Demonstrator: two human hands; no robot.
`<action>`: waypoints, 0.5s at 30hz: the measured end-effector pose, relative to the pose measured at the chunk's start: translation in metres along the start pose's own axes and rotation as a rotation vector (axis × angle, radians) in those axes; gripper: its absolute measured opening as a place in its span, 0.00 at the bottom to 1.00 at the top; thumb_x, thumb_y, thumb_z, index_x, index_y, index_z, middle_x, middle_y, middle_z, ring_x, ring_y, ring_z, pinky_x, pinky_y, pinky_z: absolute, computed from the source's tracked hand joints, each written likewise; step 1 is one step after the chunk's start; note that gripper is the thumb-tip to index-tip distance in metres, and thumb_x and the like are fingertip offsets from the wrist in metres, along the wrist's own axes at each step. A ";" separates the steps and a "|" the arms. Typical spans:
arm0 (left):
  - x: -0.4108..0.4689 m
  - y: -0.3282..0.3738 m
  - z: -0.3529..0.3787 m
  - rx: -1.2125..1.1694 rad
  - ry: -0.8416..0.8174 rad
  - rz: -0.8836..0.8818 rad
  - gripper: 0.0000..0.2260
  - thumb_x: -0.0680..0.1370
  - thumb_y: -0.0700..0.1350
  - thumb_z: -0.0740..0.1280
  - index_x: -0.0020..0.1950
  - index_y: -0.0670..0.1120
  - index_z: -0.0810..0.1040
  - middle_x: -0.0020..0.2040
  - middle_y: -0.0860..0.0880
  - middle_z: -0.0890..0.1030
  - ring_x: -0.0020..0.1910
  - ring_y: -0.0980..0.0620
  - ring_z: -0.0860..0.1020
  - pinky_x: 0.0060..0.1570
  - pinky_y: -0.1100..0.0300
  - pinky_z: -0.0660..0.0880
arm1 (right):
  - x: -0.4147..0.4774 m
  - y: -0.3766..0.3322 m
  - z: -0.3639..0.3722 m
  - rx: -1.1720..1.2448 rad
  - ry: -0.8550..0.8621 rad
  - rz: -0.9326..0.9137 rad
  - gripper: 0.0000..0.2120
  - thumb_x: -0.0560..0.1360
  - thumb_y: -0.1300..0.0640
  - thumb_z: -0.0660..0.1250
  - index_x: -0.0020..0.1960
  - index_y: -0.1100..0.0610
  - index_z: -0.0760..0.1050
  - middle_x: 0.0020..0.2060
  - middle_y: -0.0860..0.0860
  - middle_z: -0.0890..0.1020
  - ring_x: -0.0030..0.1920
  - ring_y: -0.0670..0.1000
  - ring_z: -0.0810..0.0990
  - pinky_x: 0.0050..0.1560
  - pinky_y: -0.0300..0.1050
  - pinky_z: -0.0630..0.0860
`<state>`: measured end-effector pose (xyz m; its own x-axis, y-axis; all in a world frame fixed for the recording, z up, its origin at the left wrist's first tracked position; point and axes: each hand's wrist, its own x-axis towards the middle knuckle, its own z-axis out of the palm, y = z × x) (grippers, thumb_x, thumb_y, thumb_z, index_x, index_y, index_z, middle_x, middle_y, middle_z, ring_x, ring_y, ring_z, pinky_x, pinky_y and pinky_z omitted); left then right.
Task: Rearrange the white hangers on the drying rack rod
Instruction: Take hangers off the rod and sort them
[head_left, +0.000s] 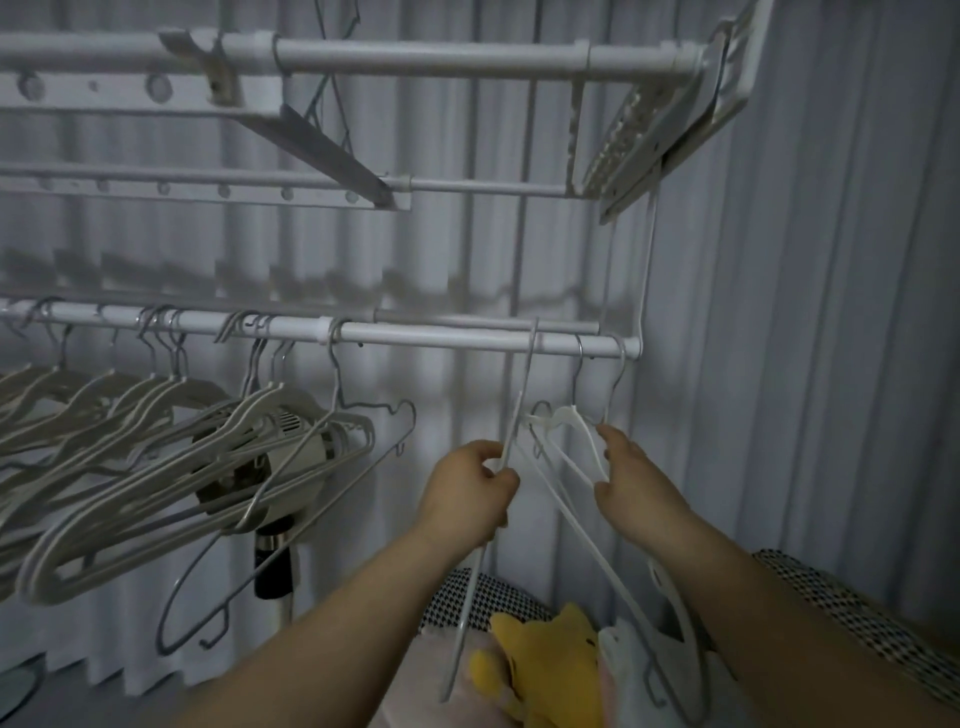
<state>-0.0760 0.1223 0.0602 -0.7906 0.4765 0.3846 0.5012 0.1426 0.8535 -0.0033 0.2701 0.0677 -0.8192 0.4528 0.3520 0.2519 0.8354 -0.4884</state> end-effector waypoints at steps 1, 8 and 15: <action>0.001 -0.001 0.003 0.003 -0.019 -0.009 0.18 0.76 0.40 0.60 0.66 0.42 0.68 0.25 0.49 0.73 0.13 0.61 0.69 0.14 0.72 0.61 | 0.000 0.001 0.000 0.000 -0.007 -0.006 0.29 0.78 0.63 0.55 0.74 0.54 0.47 0.68 0.57 0.64 0.65 0.57 0.69 0.62 0.44 0.67; -0.001 -0.009 0.012 0.066 -0.068 0.006 0.19 0.78 0.49 0.60 0.67 0.46 0.67 0.29 0.51 0.76 0.19 0.61 0.72 0.22 0.69 0.68 | -0.001 0.002 -0.002 -0.069 -0.018 -0.017 0.31 0.77 0.54 0.59 0.74 0.53 0.47 0.72 0.54 0.58 0.67 0.55 0.65 0.62 0.42 0.66; -0.014 -0.017 -0.028 0.373 0.269 0.218 0.12 0.76 0.50 0.61 0.56 0.49 0.78 0.49 0.51 0.81 0.51 0.52 0.77 0.44 0.64 0.67 | 0.002 -0.033 -0.009 -0.107 0.314 -0.183 0.26 0.76 0.56 0.60 0.71 0.55 0.58 0.73 0.54 0.56 0.71 0.54 0.54 0.67 0.43 0.53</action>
<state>-0.0831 0.0885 0.0504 -0.6916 0.2961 0.6588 0.7173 0.3882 0.5786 -0.0085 0.2466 0.0915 -0.6621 0.3526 0.6613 0.1820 0.9316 -0.3145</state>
